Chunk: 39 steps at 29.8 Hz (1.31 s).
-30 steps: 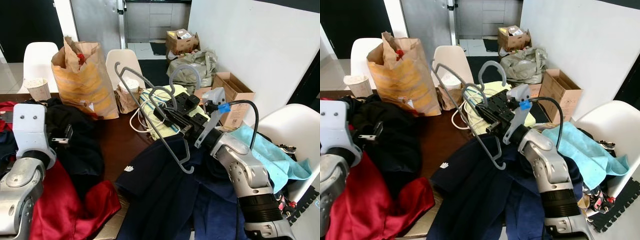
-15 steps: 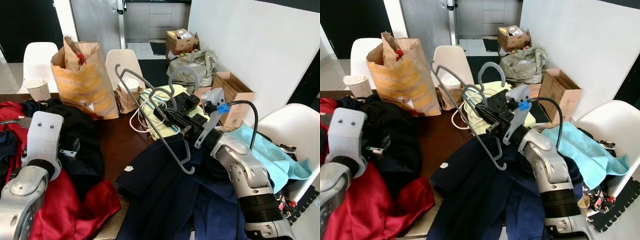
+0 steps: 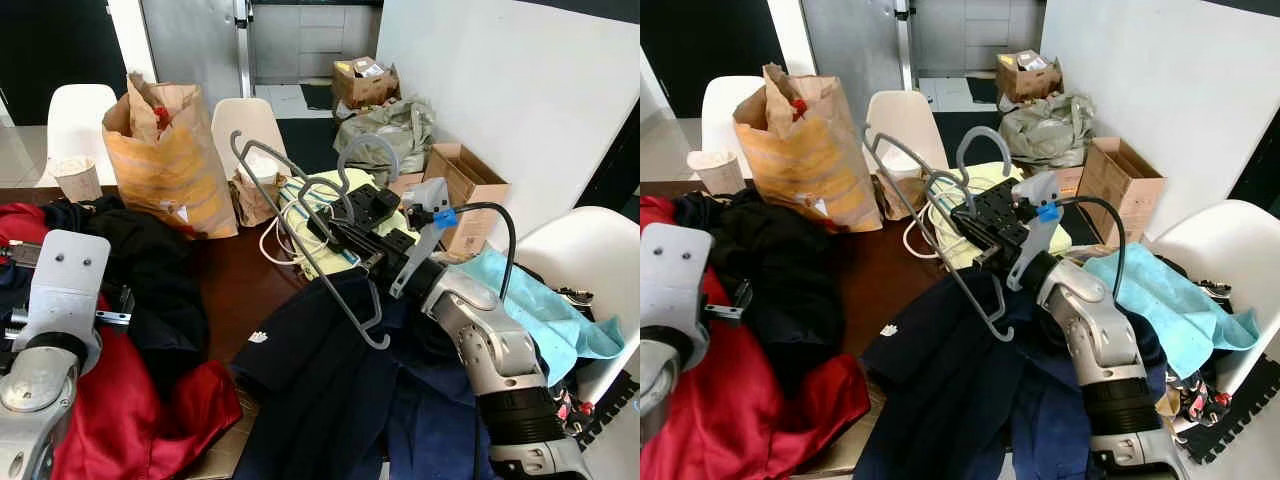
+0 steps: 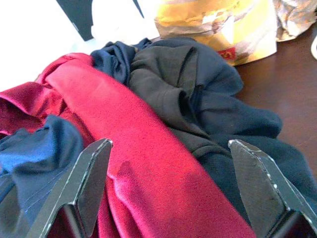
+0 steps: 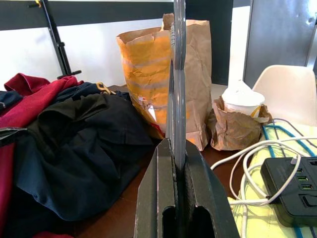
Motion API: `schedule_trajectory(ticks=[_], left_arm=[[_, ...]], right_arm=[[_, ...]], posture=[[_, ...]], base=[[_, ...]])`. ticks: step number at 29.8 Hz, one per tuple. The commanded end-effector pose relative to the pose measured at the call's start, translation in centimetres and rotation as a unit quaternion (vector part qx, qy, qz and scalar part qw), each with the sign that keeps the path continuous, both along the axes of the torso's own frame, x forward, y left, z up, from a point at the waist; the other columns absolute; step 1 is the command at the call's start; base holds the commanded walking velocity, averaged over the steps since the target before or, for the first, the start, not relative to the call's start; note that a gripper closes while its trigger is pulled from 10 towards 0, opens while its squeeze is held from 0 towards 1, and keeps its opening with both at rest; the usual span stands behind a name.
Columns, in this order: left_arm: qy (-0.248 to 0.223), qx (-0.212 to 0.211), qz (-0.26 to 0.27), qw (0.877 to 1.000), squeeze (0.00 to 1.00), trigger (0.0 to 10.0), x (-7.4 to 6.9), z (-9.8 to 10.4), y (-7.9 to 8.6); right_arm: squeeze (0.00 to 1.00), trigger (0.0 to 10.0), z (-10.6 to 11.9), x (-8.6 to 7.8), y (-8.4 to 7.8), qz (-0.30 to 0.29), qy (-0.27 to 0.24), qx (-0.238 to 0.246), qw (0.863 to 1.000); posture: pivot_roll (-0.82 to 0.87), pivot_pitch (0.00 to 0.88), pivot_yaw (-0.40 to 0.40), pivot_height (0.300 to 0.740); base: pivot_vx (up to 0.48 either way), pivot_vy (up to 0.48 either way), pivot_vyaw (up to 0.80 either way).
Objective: Hang hanger
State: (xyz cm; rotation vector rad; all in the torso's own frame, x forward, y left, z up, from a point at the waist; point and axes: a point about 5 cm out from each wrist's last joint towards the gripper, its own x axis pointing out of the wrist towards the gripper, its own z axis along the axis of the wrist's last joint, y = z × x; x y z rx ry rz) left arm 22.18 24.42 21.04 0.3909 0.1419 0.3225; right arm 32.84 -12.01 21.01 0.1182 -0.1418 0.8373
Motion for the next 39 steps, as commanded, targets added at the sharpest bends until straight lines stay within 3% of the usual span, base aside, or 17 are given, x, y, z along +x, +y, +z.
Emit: schedule_trajectory(ticks=[1,2,3,4,12,20,24,25,27,28,30,33,35,36,37,38,39], left_arm=[[0.006,0.000,0.018,1.000,0.00,9.5,-0.3,-0.3,0.4],[0.010,-0.006,0.022,1.000,0.00,4.3,-0.3,-0.5,0.5],[0.010,-0.006,0.022,1.000,0.00,4.3,-0.3,-0.5,0.5],[0.015,-0.009,0.025,1.000,0.00,0.0,-0.4,-0.9,0.6],[0.042,-0.017,0.037,0.998,0.00,0.0,-0.5,-2.5,0.9],[0.026,-0.012,0.041,0.999,0.00,0.0,-0.3,-1.8,1.5],[-0.066,-0.003,0.050,0.997,0.00,0.0,0.2,2.5,3.1],[-0.066,-0.003,0.050,0.997,0.00,0.0,0.2,2.5,3.1],[-0.123,0.004,0.062,0.990,0.00,0.0,0.1,5.4,4.1],[-0.123,0.004,0.062,0.990,0.00,0.0,0.1,5.4,4.1],[-0.195,0.043,0.088,0.976,0.00,0.0,-0.8,10.0,6.2],[-0.219,0.059,0.100,0.969,0.00,0.0,-1.2,11.6,7.0],[-0.247,0.080,0.117,0.959,0.00,0.0,-2.0,13.6,8.1],[-0.273,0.099,0.135,0.947,0.00,0.0,-2.9,15.7,9.2],[-0.273,0.099,0.135,0.947,0.00,0.0,-2.9,15.7,9.2],[-0.312,0.135,0.171,0.925,0.00,0.0,-4.9,19.2,11.3],[-0.325,0.150,0.186,0.915,0.00,0.0,-5.8,20.5,12.2]], right_arm=[[0.00,10.0,-0.1,0.1,0.0,-0.001,-0.001,-0.009,1.000],[0.00,10.0,-0.1,0.1,0.0,-0.001,-0.002,-0.009,1.000],[0.00,10.0,-0.1,0.1,0.0,-0.001,-0.002,-0.009,1.000],[0.00,10.0,-0.1,0.1,0.0,-0.001,-0.002,-0.010,1.000],[0.00,10.0,-0.1,0.1,-0.2,-0.005,-0.003,-0.011,1.000],[0.00,10.0,-0.1,0.1,-0.2,-0.005,-0.003,-0.011,1.000],[0.00,10.0,-0.2,0.1,-0.2,-0.006,-0.003,-0.011,1.000],[0.00,10.0,-0.2,0.1,-0.2,-0.006,-0.003,-0.011,1.000],[0.00,10.0,-0.2,0.1,-0.1,-0.006,-0.003,-0.010,1.000],[0.00,10.0,-0.2,0.1,-0.1,-0.006,-0.003,-0.010,1.000],[0.00,10.0,-0.3,0.2,0.0,-0.005,-0.002,-0.010,1.000],[0.00,10.0,-0.3,0.2,0.1,-0.005,-0.002,-0.010,1.000],[0.00,10.0,-0.3,0.2,0.1,-0.004,-0.002,-0.009,1.000],[0.00,10.0,-0.2,0.3,0.2,-0.003,-0.003,-0.008,1.000],[0.00,10.0,-0.2,0.3,0.2,-0.003,-0.003,-0.008,1.000],[0.00,10.0,-0.2,0.4,0.4,0.000,-0.003,-0.007,1.000],[0.00,10.0,-0.2,0.4,0.4,0.001,-0.003,-0.007,1.000]], posture=[[0.05,0.000,-0.028,0.740],[0.05,0.000,-0.028,0.740],[0.05,0.000,-0.028,0.740],[0.04,0.000,-0.026,0.740],[0.04,0.000,-0.022,0.740],[0.04,0.000,-0.024,0.740],[0.04,0.000,-0.025,0.740],[0.04,0.000,-0.025,0.740],[0.04,0.000,-0.026,0.740],[0.04,0.000,-0.026,0.740],[0.05,0.000,-0.030,0.740],[0.05,0.000,-0.032,0.740],[0.06,0.000,-0.035,0.740],[0.06,0.000,-0.043,0.740],[0.06,0.000,-0.043,0.740],[0.07,0.000,-0.054,0.740],[0.07,0.000,-0.054,0.740]], base=[[0.000,0.000,0.00],[0.000,0.000,0.00],[0.000,0.000,0.00],[0.000,0.000,0.00],[0.000,0.000,0.00],[0.000,0.000,0.00],[0.000,0.000,0.00],[0.000,0.000,0.00],[0.000,0.000,0.00],[0.000,0.000,0.00],[0.000,0.000,0.00],[0.000,0.000,0.00],[0.000,0.000,0.00],[0.000,0.000,0.00],[0.000,0.000,0.00],[0.000,0.000,0.00],[0.000,0.000,0.00]])
